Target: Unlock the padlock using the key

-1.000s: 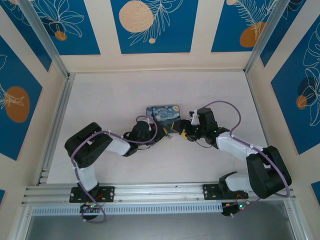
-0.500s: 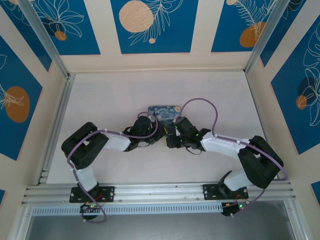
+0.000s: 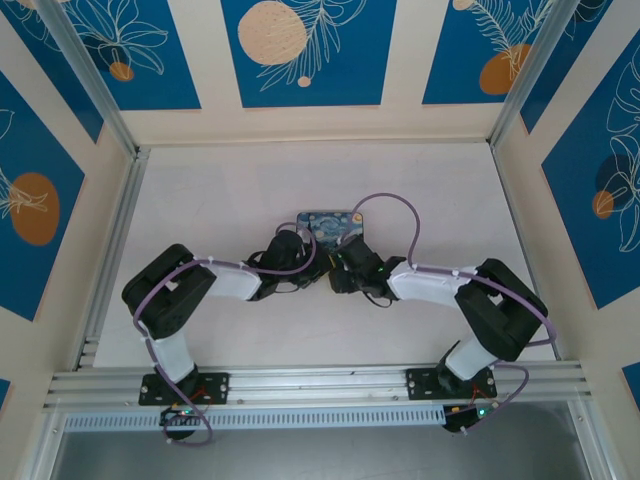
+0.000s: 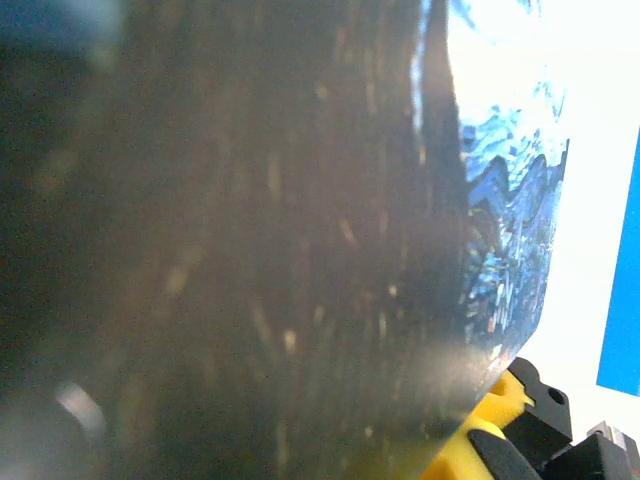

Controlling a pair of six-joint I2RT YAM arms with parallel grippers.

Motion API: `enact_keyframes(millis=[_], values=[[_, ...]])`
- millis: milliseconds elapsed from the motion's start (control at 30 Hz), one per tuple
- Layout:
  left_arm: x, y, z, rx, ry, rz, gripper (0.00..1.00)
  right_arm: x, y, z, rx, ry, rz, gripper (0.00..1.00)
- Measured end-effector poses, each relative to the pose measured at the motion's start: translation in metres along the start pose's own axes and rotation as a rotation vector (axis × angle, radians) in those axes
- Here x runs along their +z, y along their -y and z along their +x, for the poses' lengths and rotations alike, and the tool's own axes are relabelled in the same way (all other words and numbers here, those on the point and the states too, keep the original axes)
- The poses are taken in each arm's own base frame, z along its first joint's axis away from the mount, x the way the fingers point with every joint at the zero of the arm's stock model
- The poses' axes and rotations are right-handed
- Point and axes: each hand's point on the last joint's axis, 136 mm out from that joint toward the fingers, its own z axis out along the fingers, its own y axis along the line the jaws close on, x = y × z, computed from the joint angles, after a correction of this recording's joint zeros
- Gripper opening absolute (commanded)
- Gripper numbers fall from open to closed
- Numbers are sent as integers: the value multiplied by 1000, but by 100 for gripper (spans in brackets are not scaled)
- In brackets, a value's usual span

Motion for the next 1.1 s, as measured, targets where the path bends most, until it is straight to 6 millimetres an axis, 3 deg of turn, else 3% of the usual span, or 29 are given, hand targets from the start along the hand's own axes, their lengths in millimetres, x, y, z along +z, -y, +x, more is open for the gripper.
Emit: enact_keyframes(millis=[133,300,467,567,667,700,900,1100], values=[[0,1,0,-2,-8,5,0,1,-3,-3,-10,2,-4,32],[0,2,0,-5,-7,6,0,2,-9,-3,-19,0,-21,6],[0,2,0,-7,-8,8,0,-3,-9,-2,30,-26,-96,2],[-1,5,0,-15,-16,22,0,-10,-8,-2,98,-40,-198,12],[-1,9,1,-20,-26,39,0,-20,-8,-4,173,-53,-308,44],[-1,6,2,-18,-28,31,0,-25,-10,-8,184,-44,-341,47],[-1,5,1,-18,-27,28,0,-54,-18,-31,187,52,-423,46],[-2,4,0,-23,-32,19,0,-53,-10,-30,139,95,-334,41]])
